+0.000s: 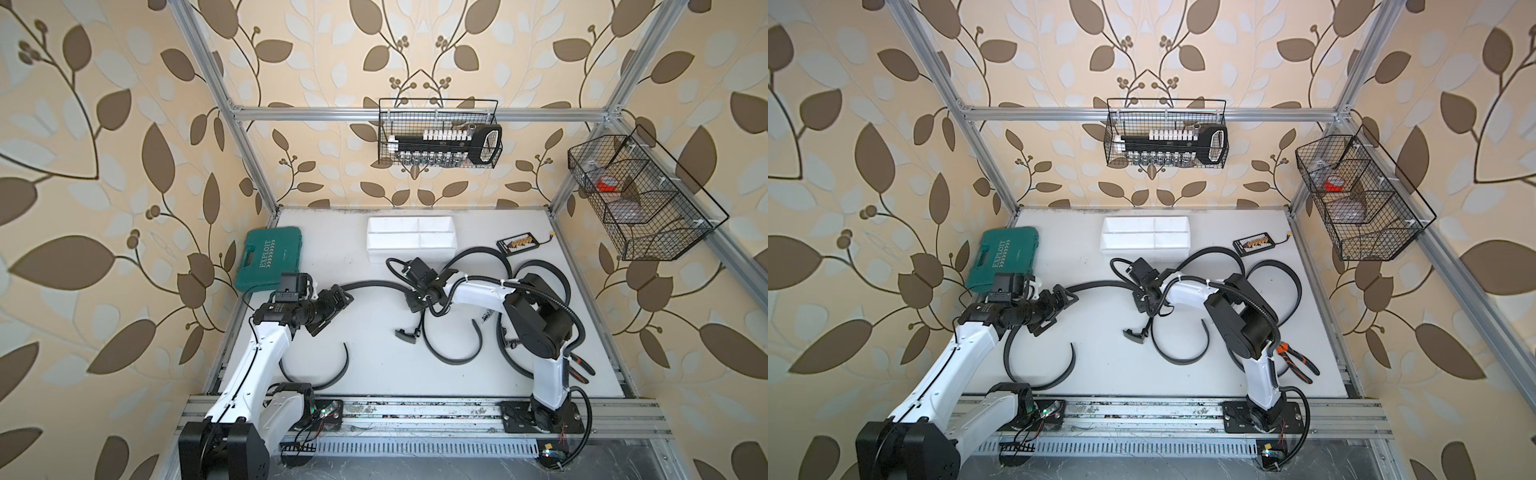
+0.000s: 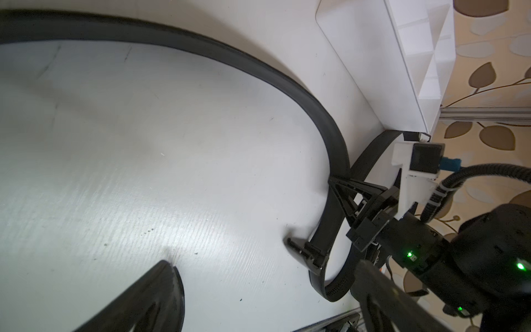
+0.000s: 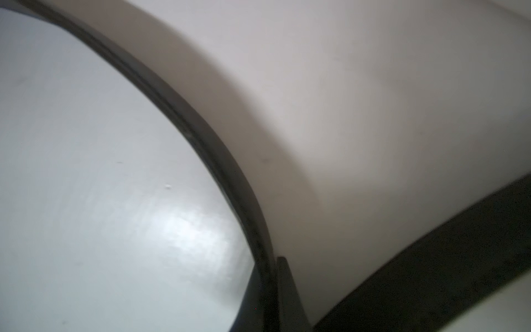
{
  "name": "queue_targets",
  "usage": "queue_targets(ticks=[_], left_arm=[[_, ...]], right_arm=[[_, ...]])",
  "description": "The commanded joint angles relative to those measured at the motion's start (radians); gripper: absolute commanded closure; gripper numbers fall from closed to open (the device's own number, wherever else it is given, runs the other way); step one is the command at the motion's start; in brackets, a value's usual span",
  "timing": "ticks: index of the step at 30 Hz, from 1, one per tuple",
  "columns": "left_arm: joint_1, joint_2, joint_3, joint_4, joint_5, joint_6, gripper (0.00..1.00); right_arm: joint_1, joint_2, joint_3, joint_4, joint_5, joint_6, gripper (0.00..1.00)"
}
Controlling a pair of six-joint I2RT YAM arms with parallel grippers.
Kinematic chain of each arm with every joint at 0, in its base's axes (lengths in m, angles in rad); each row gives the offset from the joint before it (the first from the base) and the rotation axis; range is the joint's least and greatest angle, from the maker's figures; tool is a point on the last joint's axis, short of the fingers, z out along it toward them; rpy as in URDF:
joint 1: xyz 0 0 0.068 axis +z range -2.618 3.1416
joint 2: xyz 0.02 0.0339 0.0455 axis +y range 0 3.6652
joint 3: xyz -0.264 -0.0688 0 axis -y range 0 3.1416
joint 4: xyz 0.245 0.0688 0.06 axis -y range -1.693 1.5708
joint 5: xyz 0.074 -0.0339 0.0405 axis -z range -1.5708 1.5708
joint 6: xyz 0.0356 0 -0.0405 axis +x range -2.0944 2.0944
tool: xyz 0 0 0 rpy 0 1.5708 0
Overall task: Place the belts into the storage roll
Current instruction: Roll the belt at the center of the board.
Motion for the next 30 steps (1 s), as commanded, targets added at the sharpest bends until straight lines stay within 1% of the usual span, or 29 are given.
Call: queue_targets(ticks=[1, 2, 3, 6, 8, 10, 12, 15, 18, 20, 21, 22, 24, 25, 26, 27, 29, 30], left_arm=[[-0.025, -0.043, 0.008, -0.054, -0.021, 0.013, 0.01], [-0.062, -0.047, 0.017, -0.070, -0.058, 0.007, 0.01], [-0.119, -0.049, 0.025, -0.095, -0.114, 0.000, 0.01], [-0.285, -0.025, 0.042, -0.161, -0.237, -0.016, 0.01], [-0.387, 0.001, 0.055, -0.195, -0.305, -0.039, 0.01], [-0.475, 0.042, 0.078, -0.245, -0.377, -0.052, 0.01], [-0.545, 0.081, 0.097, -0.270, -0.419, -0.060, 0.06], [-0.660, 0.152, 0.114, -0.300, -0.484, -0.073, 0.13], [-0.774, 0.218, 0.118, -0.330, -0.558, -0.107, 0.14], [-0.811, 0.256, 0.114, -0.339, -0.594, -0.116, 0.16], [-0.817, 0.274, 0.111, -0.329, -0.588, -0.113, 0.19], [-0.818, 0.290, 0.105, -0.313, -0.574, -0.108, 0.21], [-0.818, 0.321, 0.089, -0.282, -0.542, -0.099, 0.31], [-0.819, 0.343, 0.085, -0.277, -0.540, -0.096, 0.33], [-0.819, 0.360, 0.081, -0.272, -0.537, -0.093, 0.39], [-0.819, 0.375, 0.080, -0.267, -0.538, -0.087, 0.48], [-0.819, 0.392, 0.084, -0.253, -0.538, -0.081, 0.71], [-0.819, 0.401, 0.096, -0.251, -0.546, -0.077, 0.80]], right_arm=[[-0.054, -0.076, -0.046, 0.020, -0.036, -0.018, 0.94], [-0.062, -0.080, -0.043, 0.017, -0.051, -0.020, 0.92], [-0.067, -0.079, -0.036, 0.014, -0.069, -0.022, 0.88], [-0.073, -0.074, -0.018, 0.019, -0.134, -0.020, 0.67], [-0.073, -0.077, -0.018, 0.032, -0.166, -0.011, 0.55], [-0.074, -0.083, -0.022, 0.046, -0.201, -0.001, 0.46], [-0.074, -0.089, -0.027, 0.058, -0.233, 0.005, 0.37], [-0.075, -0.090, -0.027, 0.059, -0.261, 0.003, 0.29], [-0.080, -0.090, -0.030, 0.056, -0.271, -0.003, 0.23], [-0.087, -0.093, -0.037, 0.061, -0.281, -0.004, 0.21], [-0.089, -0.094, -0.039, 0.065, -0.286, -0.002, 0.20], [-0.093, -0.094, -0.045, 0.069, -0.293, -0.001, 0.19], [-0.093, -0.092, -0.049, 0.071, -0.295, -0.001, 0.19], [-0.094, -0.091, -0.048, 0.070, -0.298, -0.003, 0.19], [-0.094, -0.090, -0.050, 0.069, -0.300, -0.003, 0.19], [-0.093, -0.090, -0.051, 0.070, -0.298, -0.005, 0.19], [-0.094, -0.086, -0.051, 0.067, -0.284, -0.011, 0.20], [-0.094, -0.081, -0.047, 0.063, -0.274, -0.015, 0.22]])
